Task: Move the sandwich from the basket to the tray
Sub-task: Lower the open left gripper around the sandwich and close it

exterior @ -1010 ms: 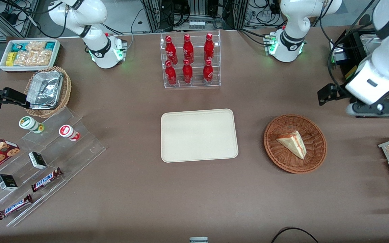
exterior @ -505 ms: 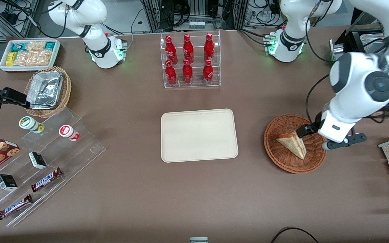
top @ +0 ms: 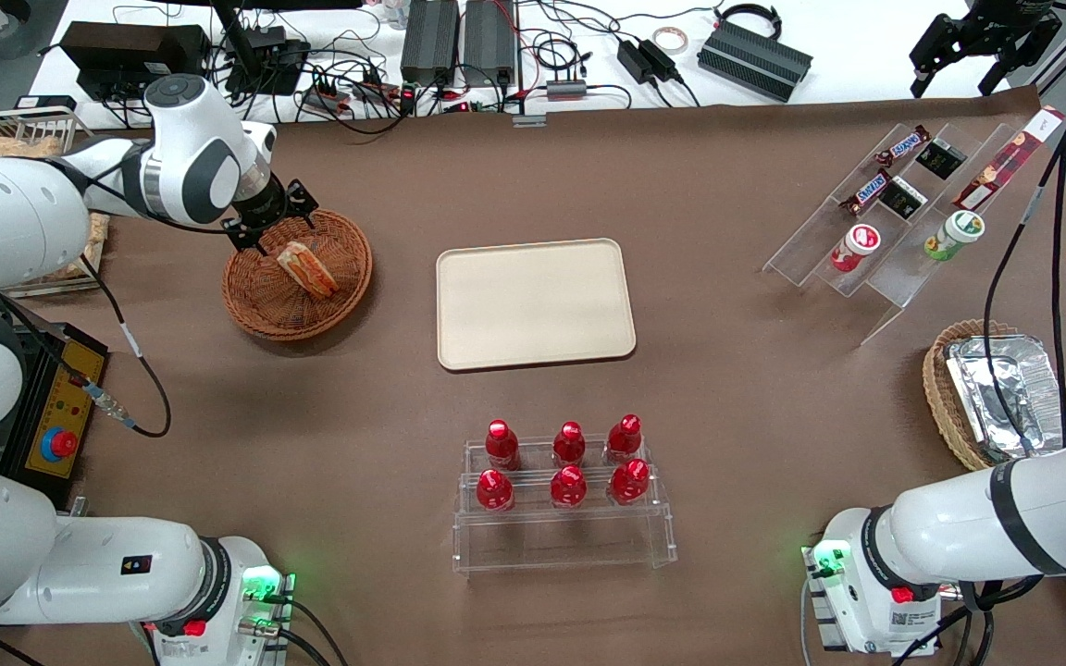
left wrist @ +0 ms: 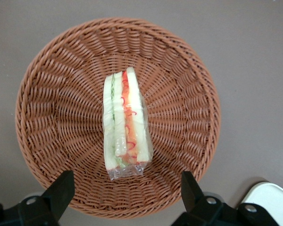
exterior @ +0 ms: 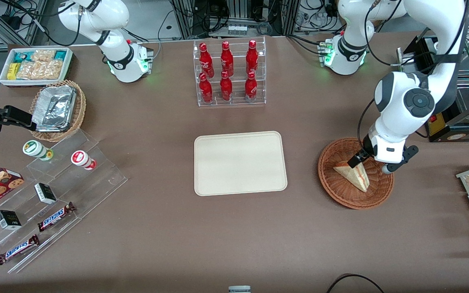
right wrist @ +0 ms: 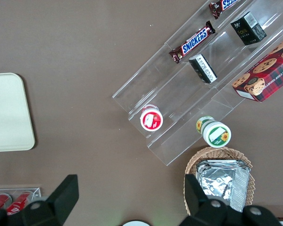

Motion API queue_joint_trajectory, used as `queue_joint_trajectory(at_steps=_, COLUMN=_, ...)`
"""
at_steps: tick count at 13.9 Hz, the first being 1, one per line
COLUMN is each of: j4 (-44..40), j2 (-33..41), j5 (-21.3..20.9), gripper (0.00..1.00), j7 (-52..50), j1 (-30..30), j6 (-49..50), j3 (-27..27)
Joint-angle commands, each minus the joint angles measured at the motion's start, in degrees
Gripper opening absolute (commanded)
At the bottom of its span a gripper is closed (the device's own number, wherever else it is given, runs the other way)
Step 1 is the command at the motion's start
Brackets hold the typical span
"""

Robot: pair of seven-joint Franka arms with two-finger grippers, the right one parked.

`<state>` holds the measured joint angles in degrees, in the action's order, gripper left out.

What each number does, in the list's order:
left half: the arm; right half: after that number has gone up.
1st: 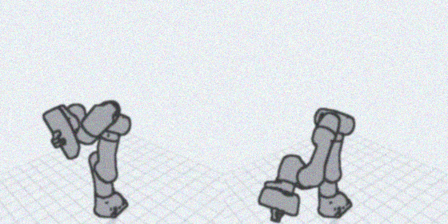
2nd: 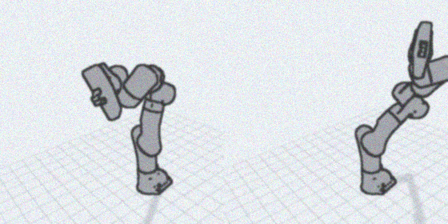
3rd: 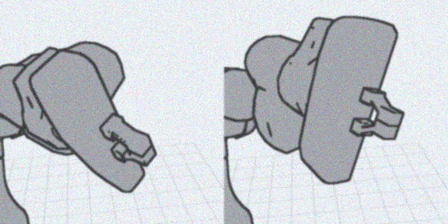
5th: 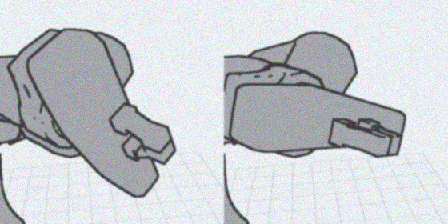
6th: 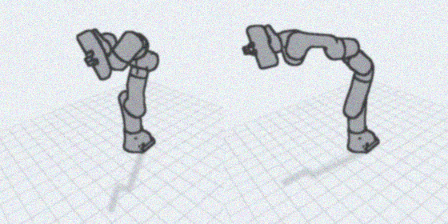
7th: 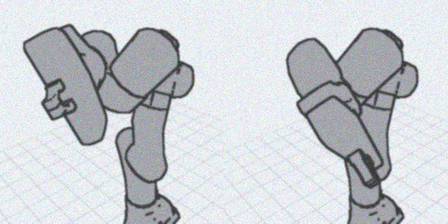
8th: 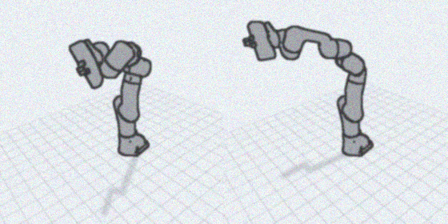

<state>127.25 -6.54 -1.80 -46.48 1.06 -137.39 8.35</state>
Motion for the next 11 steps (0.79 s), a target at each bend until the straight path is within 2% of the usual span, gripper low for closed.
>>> queue_joint_trajectory(at_steps=1, j4=3.43, j2=-1.18, j5=-0.83, gripper=1.00, j7=-3.52, j1=-0.45, j6=-7.16, j3=0.17)
queue_joint_trajectory(at_steps=6, j4=3.61, j2=-7.69, j5=-0.83, gripper=1.00, j7=-3.62, j1=-0.45, j6=-12.62, j3=-1.41)
queue_joint_trajectory(at_steps=7, j4=3.61, j2=-8.57, j5=-0.83, gripper=0.97, j7=-3.53, j1=-0.45, j6=-14.03, j3=-1.50)
queue_joint_trajectory(at_steps=8, j4=3.27, j2=-9.01, j5=-0.83, gripper=0.75, j7=-3.53, j1=-0.45, j6=-14.13, j3=-1.50)
queue_joint_trajectory(at_steps=10, j4=3.00, j2=-8.76, j5=-0.83, gripper=0.00, j7=-3.53, j1=-0.45, j6=-14.04, j3=-1.59)
queue_joint_trajectory(at_steps=11, j4=2.74, j2=-8.32, j5=-0.83, gripper=0.00, j7=-3.53, j1=-0.45, j6=-13.78, j3=-1.59)
